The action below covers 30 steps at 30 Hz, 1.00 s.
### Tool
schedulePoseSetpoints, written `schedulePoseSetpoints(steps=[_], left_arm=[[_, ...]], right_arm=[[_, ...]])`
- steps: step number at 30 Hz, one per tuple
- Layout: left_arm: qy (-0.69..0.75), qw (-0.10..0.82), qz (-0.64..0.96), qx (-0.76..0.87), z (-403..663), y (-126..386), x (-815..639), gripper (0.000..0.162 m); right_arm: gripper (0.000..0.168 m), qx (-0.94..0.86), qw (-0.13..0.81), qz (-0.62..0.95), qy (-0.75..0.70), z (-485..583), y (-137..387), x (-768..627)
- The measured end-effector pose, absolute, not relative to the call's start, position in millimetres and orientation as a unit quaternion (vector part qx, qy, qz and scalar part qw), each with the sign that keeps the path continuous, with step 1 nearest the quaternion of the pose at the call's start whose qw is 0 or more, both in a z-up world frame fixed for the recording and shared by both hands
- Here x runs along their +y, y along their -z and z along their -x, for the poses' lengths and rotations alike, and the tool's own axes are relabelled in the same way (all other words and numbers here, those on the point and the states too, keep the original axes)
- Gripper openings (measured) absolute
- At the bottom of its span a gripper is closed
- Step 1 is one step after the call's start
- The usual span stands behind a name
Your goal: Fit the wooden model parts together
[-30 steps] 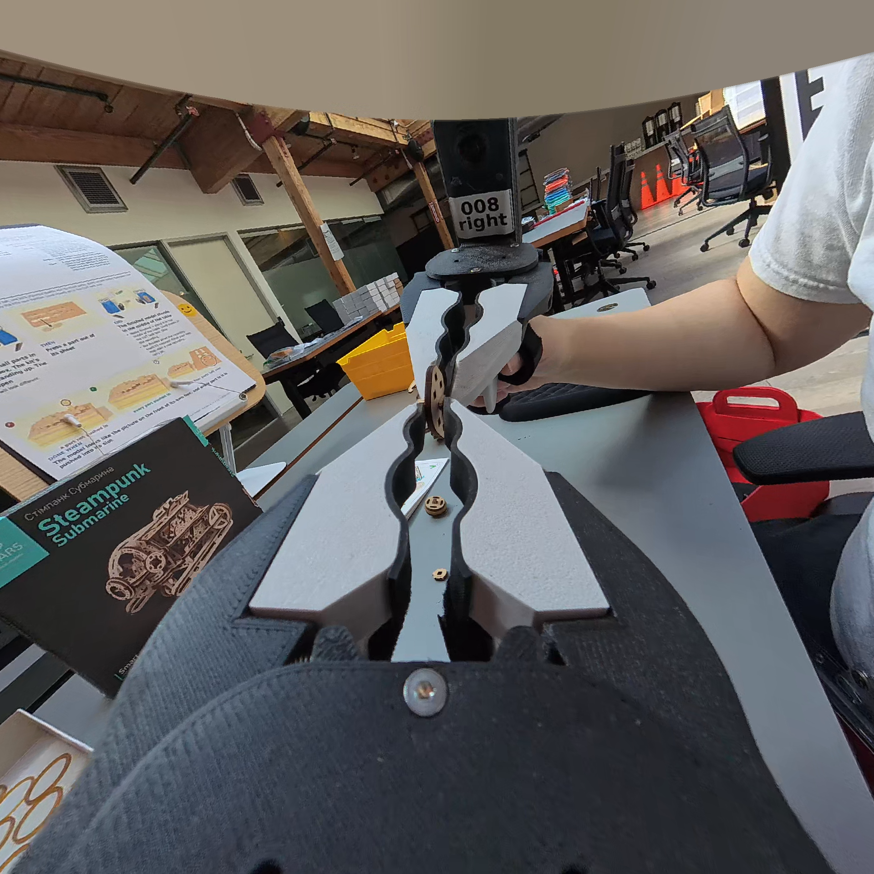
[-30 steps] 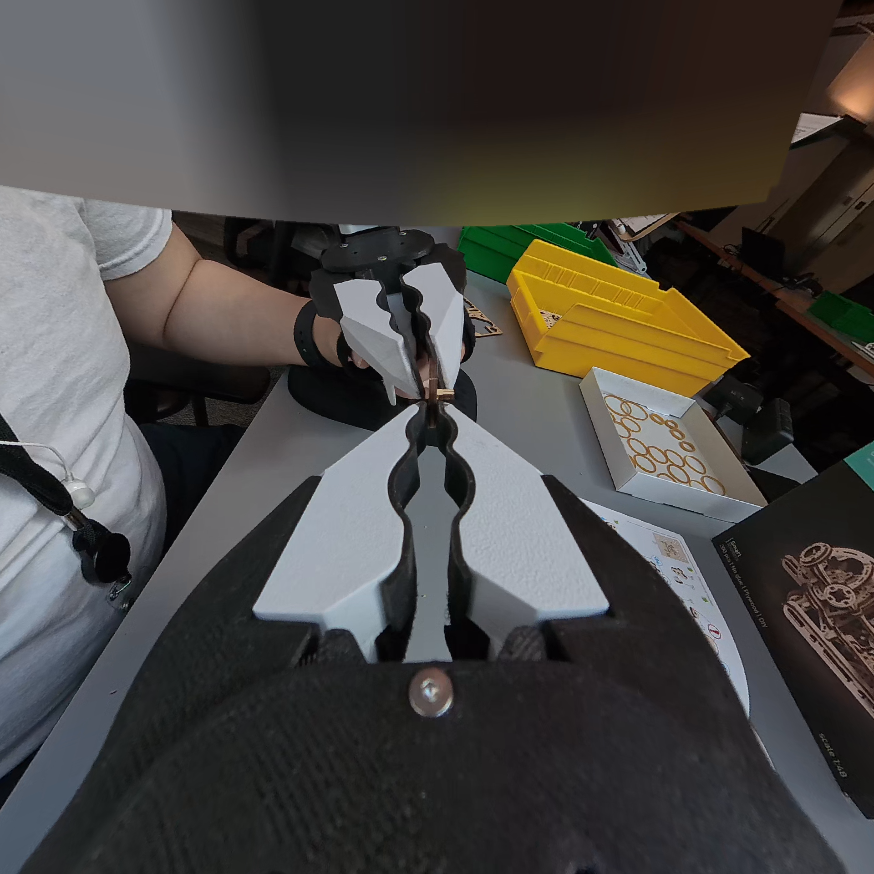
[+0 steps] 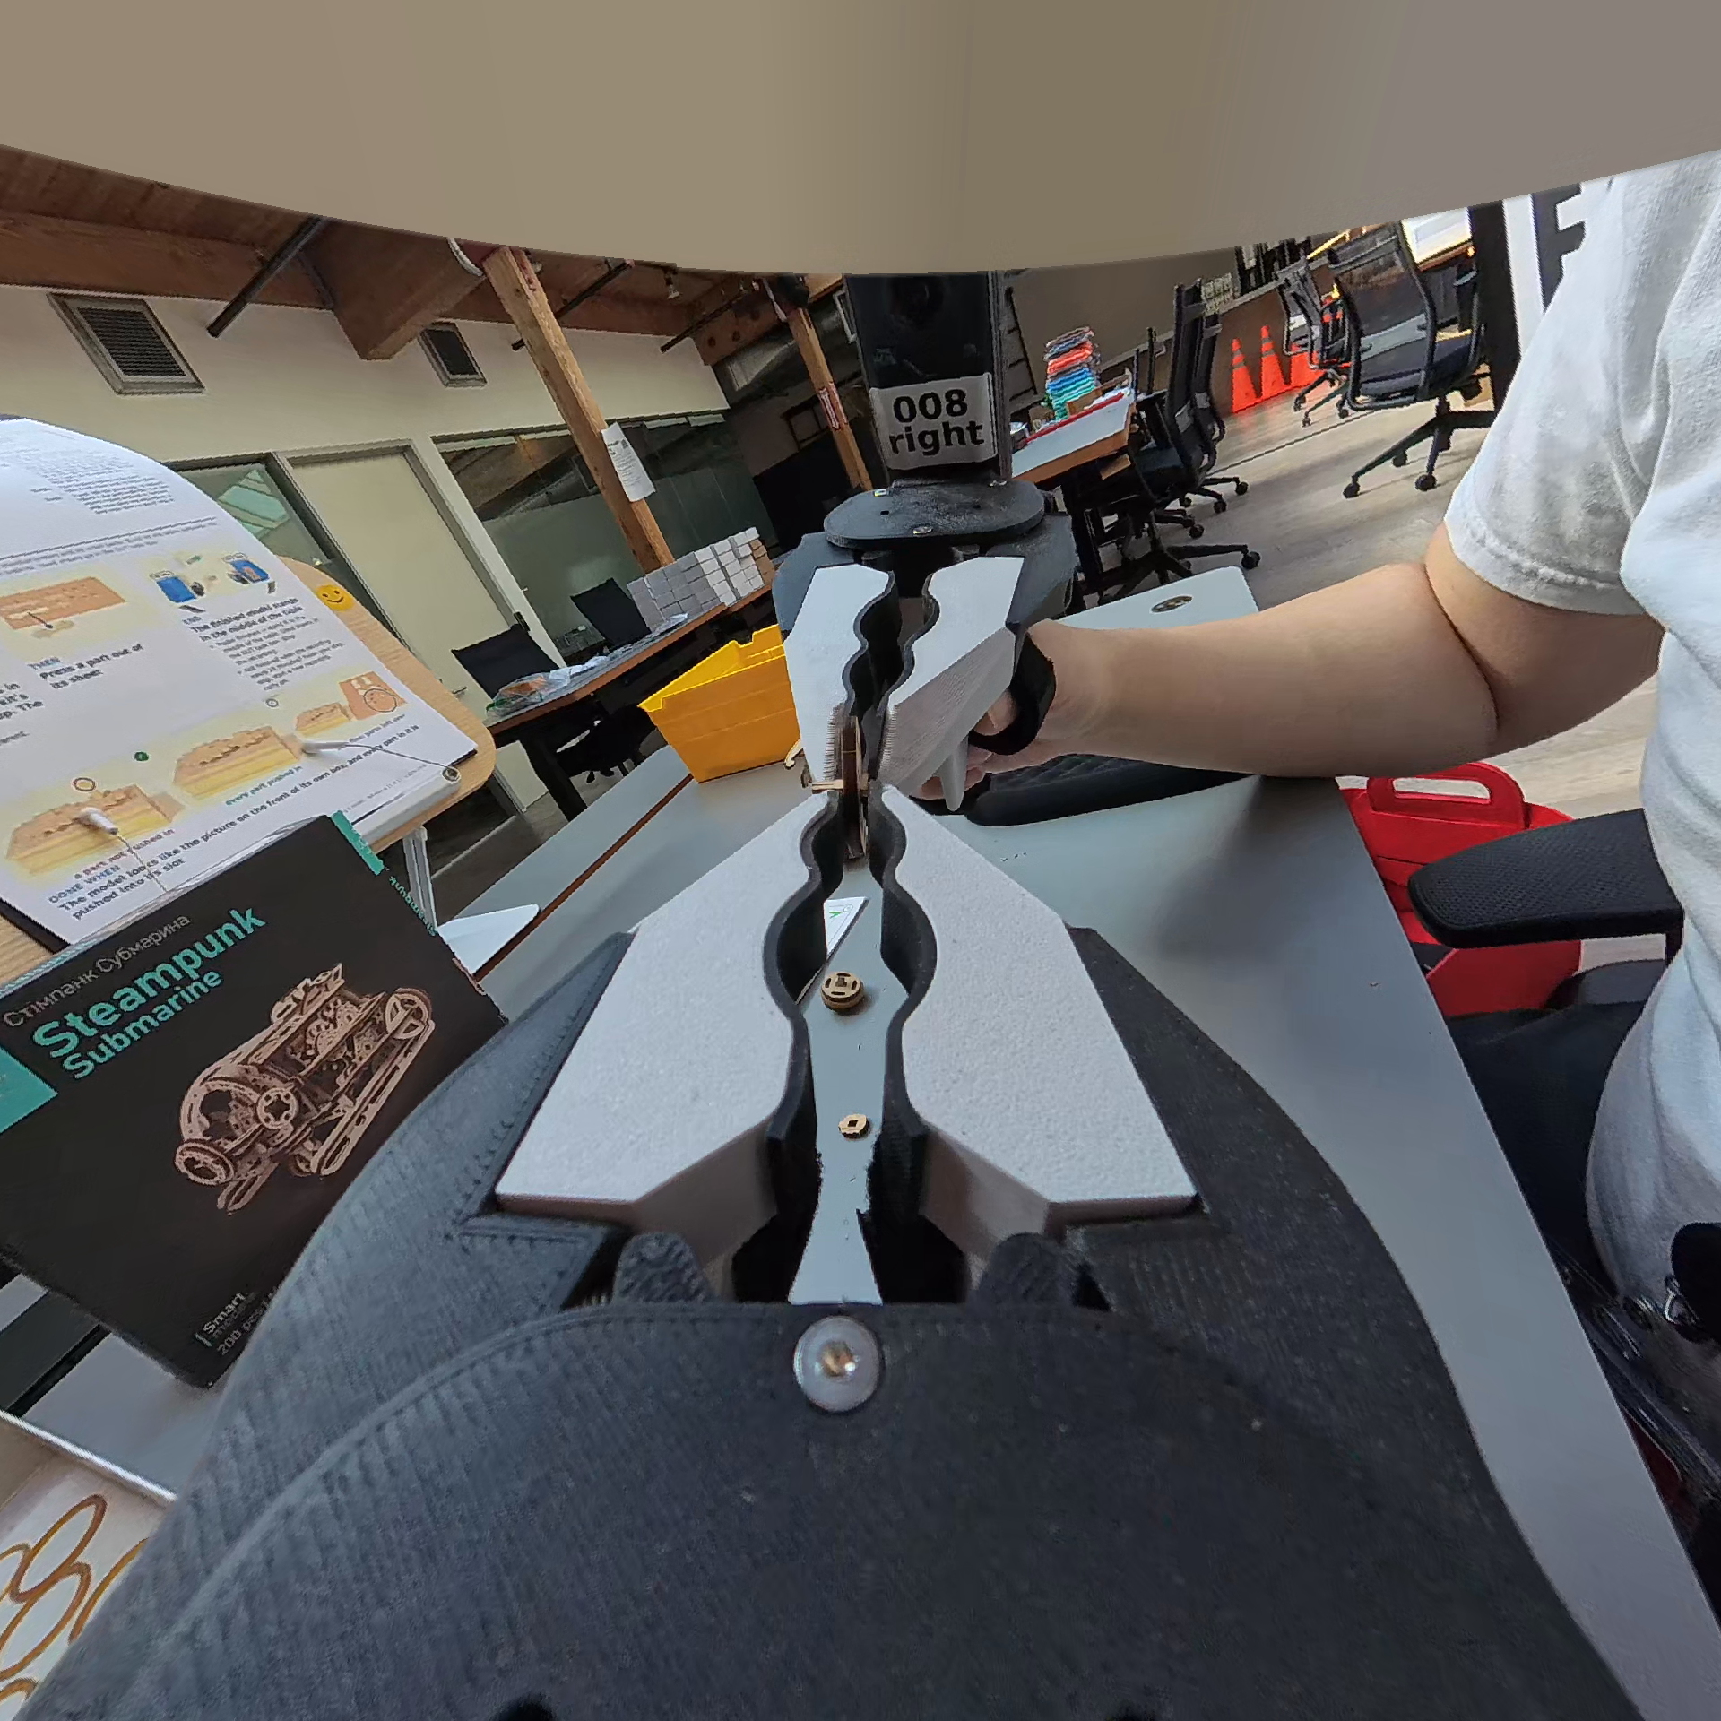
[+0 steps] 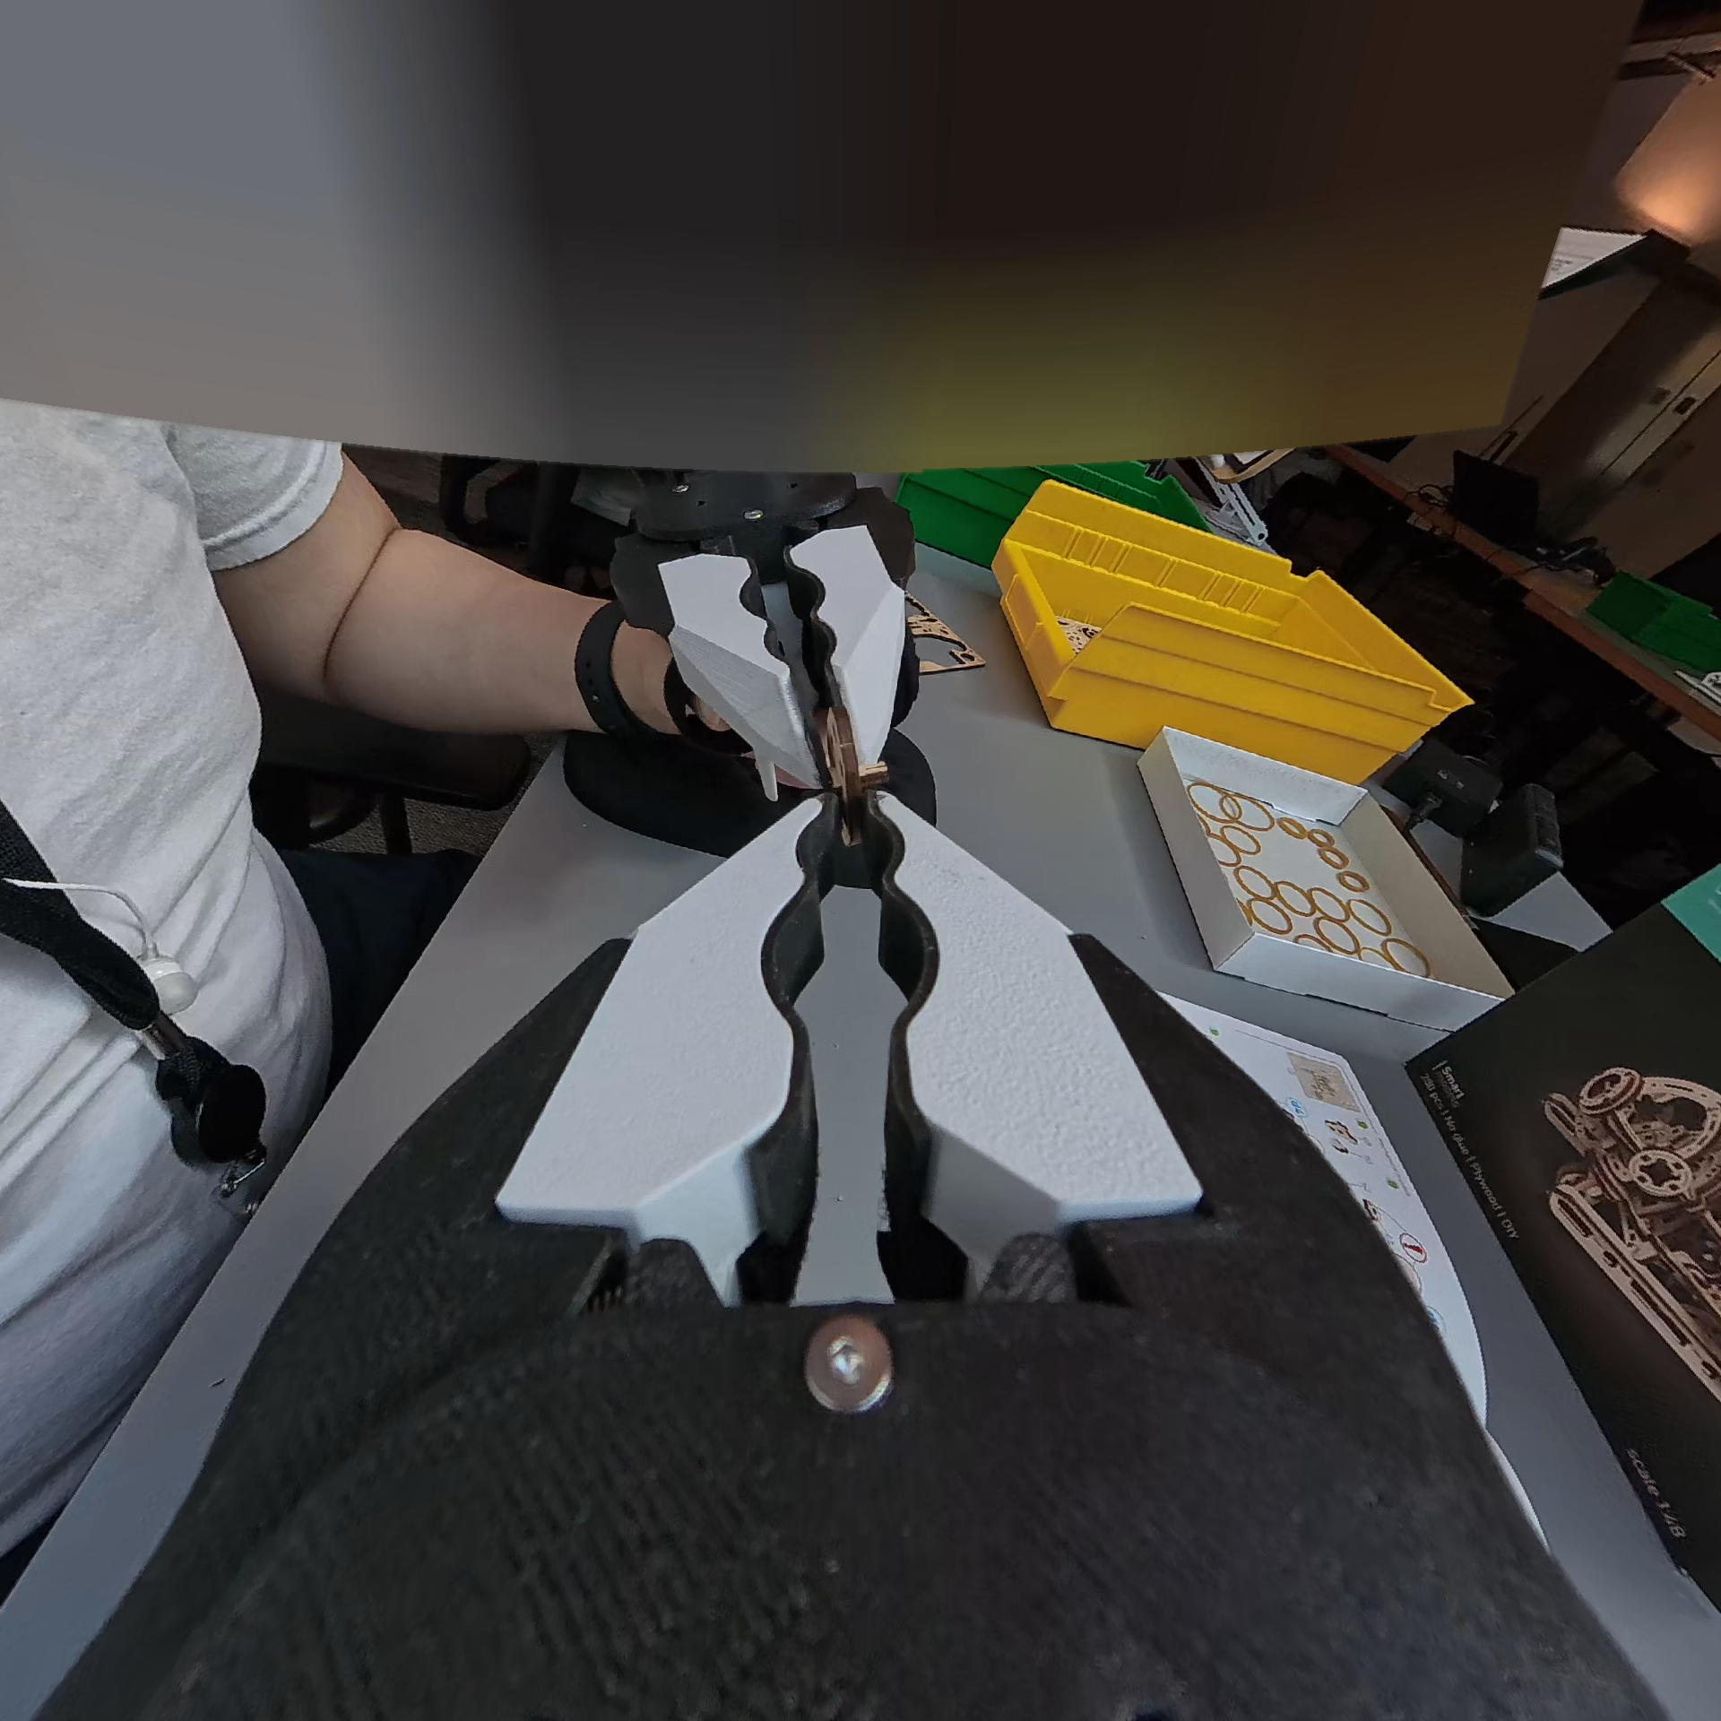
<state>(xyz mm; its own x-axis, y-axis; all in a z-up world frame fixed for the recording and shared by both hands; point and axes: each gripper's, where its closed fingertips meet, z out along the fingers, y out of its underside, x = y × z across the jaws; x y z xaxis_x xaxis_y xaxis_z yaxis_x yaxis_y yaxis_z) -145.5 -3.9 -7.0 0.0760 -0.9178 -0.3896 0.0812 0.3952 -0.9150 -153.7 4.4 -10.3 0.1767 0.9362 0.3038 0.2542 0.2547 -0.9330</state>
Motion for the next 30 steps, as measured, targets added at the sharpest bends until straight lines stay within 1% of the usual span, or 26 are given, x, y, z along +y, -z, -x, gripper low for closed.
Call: schedulePoseSetpoints(steps=[7,9,11,17,19,21,23,25,26,30], left_arm=[[0.396,0.629,0.372,0.556,144.9,7.5,-6.1,0.002],[0.392,0.630,0.371,0.558,144.6,8.3,-5.8,0.002],[0.389,0.630,0.370,0.560,144.4,9.1,-6.1,0.002],[0.383,0.625,0.368,0.572,143.9,12.9,-8.0,0.002],[0.375,0.620,0.357,0.589,142.9,16.8,-11.8,0.002],[0.341,0.643,0.329,0.602,142.9,16.9,-16.3,0.002],[0.290,0.658,0.309,0.622,142.0,24.1,-16.9,0.002],[0.287,0.644,0.306,0.640,138.4,32.2,-21.7,0.002],[0.291,0.641,0.299,0.644,137.4,32.9,-25.2,0.002],[0.289,0.639,0.282,0.655,135.6,36.2,-29.4,0.002]], right_arm=[[0.005,-0.559,0.545,0.529,-0.333,153.3,10.6,1.7],[0.008,-0.555,0.539,0.528,-0.351,153.1,9.1,-0.3],[0.005,-0.547,0.538,0.529,-0.363,152.5,6.3,-0.7],[0.005,-0.565,0.551,0.522,-0.324,152.2,10.6,-2.3],[0.005,-0.582,0.539,0.510,-0.334,151.4,15.2,-7.2],[0.012,-0.592,0.503,0.507,-0.373,145.5,15.8,-14.4],[0.013,-0.568,0.433,0.533,-0.454,134.8,13.2,-15.5],[0.010,-0.518,0.388,0.567,-0.510,128.8,7.8,-1.9],[0.009,-0.512,0.349,0.565,-0.545,128.5,6.3,-6.2],[0.013,-0.511,0.215,0.613,-0.562,133.5,29.7,-6.1]])
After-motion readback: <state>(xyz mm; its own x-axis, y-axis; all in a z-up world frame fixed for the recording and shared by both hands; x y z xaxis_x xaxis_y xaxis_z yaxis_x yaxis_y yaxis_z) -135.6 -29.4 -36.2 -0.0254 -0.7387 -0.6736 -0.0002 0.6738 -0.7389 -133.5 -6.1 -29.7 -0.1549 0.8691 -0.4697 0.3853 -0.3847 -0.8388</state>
